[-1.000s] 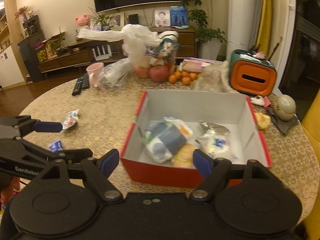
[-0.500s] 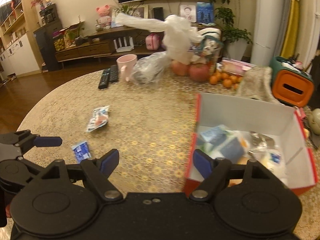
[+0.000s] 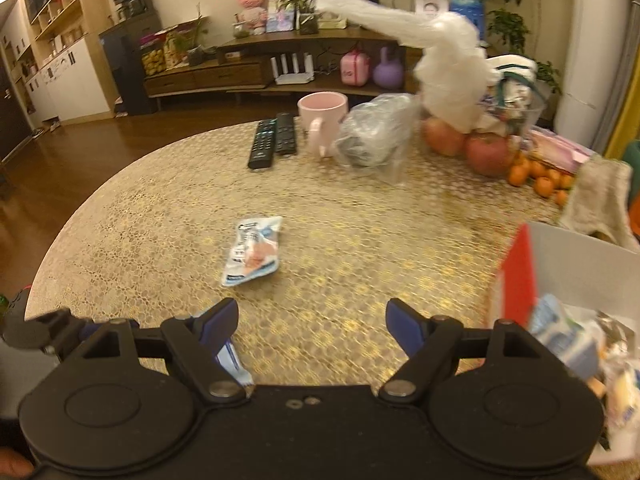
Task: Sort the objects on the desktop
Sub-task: 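Withdraw both tools from the shoebox toward the blue bar and white pouch, then grasp the blue snack bar with the left tool while the right tool grasps the white sausage pouch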
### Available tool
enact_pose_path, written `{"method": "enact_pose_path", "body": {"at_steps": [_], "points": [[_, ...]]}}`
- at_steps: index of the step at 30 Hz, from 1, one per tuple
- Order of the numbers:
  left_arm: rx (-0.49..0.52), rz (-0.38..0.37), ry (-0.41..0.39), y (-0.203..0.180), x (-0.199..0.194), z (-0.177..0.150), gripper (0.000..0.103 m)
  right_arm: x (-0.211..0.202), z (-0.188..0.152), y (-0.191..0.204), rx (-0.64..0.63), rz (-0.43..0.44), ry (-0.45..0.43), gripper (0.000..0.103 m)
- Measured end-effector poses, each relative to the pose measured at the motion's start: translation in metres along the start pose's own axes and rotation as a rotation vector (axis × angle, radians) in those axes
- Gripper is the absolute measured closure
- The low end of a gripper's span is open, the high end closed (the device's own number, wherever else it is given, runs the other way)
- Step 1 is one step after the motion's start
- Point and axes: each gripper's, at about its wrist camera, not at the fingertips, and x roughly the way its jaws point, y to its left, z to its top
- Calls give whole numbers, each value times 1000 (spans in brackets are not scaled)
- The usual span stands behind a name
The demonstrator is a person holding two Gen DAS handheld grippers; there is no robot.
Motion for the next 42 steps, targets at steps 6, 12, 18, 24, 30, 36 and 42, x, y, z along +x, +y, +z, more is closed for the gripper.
{"method": "enact_pose_path", "body": {"at_steps": [6, 12, 18, 24, 30, 36, 42], "points": [[-51, 19, 29, 12, 22, -3, 2, 39, 13, 9, -8, 29, 42, 22], [-102, 36, 49, 16, 44, -7, 2, 75, 22, 16, -48, 38, 84, 22], [-143, 71, 42, 15, 57, -7, 2, 108, 33, 22, -69, 50, 113, 22], [-168, 112, 40, 17, 64, -5, 3, 142, 47, 29, -74, 58, 137, 22], [-196, 154, 59, 17, 71, -6, 3, 173, 56, 41, -119, 77, 166, 22], [-153, 197, 57, 11, 78, -5, 4, 193, 54, 43, -112, 86, 203, 22], [-143, 244, 42, 4, 77, -7, 11, 201, 47, 49, -137, 100, 229, 22]]}}
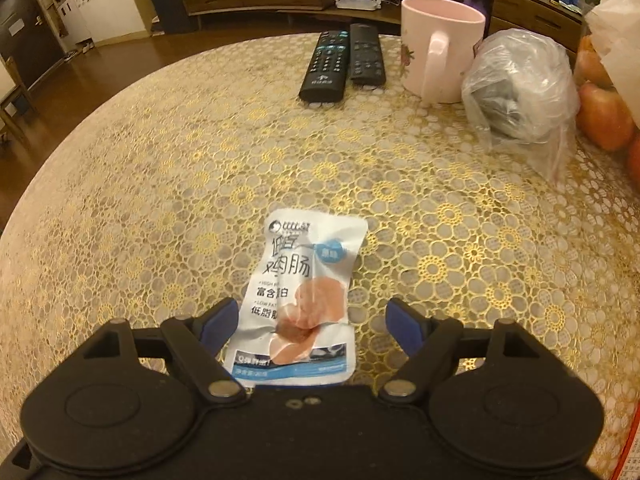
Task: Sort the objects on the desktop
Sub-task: 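Grasp the blue snack bar with the left tool while the right tool grasps the white sausage pouch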
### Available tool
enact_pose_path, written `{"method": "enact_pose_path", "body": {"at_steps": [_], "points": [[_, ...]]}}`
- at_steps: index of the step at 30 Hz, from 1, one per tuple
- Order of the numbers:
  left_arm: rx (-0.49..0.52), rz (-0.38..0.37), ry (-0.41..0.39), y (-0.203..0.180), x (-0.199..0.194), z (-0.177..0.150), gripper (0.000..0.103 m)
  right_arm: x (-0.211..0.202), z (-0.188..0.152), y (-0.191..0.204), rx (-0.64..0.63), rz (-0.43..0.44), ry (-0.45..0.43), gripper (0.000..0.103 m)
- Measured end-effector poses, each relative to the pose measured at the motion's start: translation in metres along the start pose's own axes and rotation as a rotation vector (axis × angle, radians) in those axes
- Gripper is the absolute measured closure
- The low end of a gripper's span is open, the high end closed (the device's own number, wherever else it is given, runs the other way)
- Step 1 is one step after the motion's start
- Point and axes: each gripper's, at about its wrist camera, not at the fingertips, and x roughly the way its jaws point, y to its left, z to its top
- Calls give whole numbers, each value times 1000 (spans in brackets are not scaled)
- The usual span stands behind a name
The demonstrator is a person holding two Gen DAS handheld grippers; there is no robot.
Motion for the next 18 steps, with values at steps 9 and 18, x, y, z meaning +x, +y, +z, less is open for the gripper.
{"method": "enact_pose_path", "body": {"at_steps": [9, 18], "points": [[19, 33, -42, -5, -5, -2, 46, 1, -6, 7, -41, -49, -4, 35], [26, 14, -62, -2, -9, -5, 66, -10, -10, -11, 32, -29, -29, 66]]}}
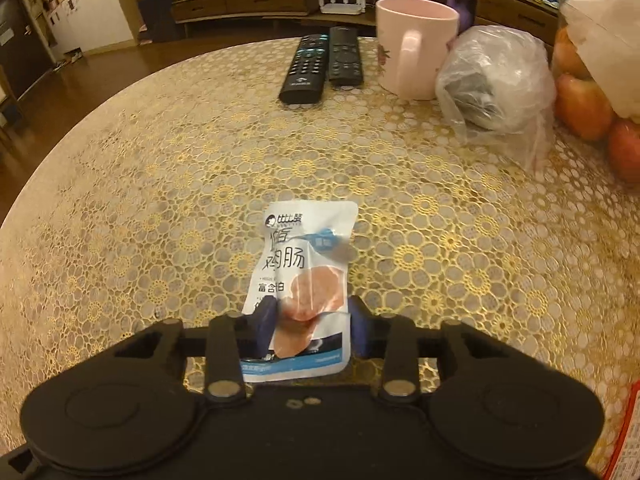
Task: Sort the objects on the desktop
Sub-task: 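Grasp the blue snack bar with the left tool while the right tool grasps the white sausage pouch, then carry the blue bar with the left tool while the right tool carries the pouch to the shoebox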
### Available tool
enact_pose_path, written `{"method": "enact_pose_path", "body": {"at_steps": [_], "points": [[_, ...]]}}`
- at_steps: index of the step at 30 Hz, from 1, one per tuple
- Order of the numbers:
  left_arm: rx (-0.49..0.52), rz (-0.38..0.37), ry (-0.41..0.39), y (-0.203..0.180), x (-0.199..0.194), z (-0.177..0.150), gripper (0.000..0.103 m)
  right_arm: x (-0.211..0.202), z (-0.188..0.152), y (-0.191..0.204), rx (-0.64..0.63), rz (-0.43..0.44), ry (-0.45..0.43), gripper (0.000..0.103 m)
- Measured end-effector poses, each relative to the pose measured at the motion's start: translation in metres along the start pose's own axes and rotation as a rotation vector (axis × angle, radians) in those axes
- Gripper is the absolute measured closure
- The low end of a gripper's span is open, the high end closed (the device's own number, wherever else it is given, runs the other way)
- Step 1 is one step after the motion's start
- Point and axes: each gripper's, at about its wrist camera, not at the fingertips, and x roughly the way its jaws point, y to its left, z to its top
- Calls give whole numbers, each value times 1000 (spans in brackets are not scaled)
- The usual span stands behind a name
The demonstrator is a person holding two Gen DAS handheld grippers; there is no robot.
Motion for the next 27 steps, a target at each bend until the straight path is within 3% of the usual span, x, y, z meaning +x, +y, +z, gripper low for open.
{"method": "enact_pose_path", "body": {"at_steps": [14, 27], "points": [[-3, -29, 13, 9, 5, 3, 66, -37, -22, -29, 85, -2, -34, 67], [-9, -71, -5, 0, -29, 5, 66, -97, -53, -50, 136, -7, -80, 67]]}}
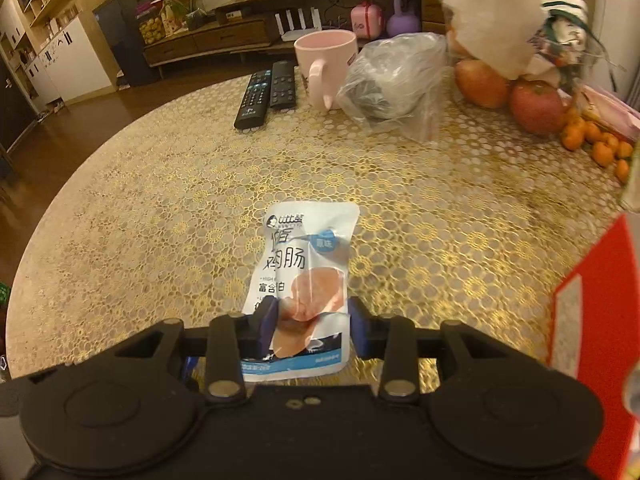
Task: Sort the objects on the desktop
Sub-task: 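Carry the blue bar with the left tool while the right tool carries the pouch to the shoebox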
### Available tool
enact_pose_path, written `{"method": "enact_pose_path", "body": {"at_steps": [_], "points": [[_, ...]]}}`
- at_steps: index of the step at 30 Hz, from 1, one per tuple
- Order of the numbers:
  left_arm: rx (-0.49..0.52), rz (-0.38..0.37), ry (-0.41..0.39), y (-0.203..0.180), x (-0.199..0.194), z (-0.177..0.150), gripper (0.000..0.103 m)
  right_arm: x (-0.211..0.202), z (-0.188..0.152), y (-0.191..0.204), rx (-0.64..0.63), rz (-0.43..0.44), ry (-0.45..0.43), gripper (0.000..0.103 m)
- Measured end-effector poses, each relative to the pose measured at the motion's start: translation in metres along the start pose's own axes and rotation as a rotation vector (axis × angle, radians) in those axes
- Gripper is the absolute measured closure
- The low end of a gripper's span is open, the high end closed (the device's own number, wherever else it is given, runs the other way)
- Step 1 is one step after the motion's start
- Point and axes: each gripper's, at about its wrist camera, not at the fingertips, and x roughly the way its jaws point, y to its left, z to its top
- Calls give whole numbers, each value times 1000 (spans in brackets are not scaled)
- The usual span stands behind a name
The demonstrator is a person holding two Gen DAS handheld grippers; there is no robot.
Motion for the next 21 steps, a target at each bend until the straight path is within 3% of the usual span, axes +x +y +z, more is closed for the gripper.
{"method": "enact_pose_path", "body": {"at_steps": [21], "points": [[111, -114, -78, -64, -82, 9, 66, -132, -57, -41, 63, -17, -91, 67]]}}
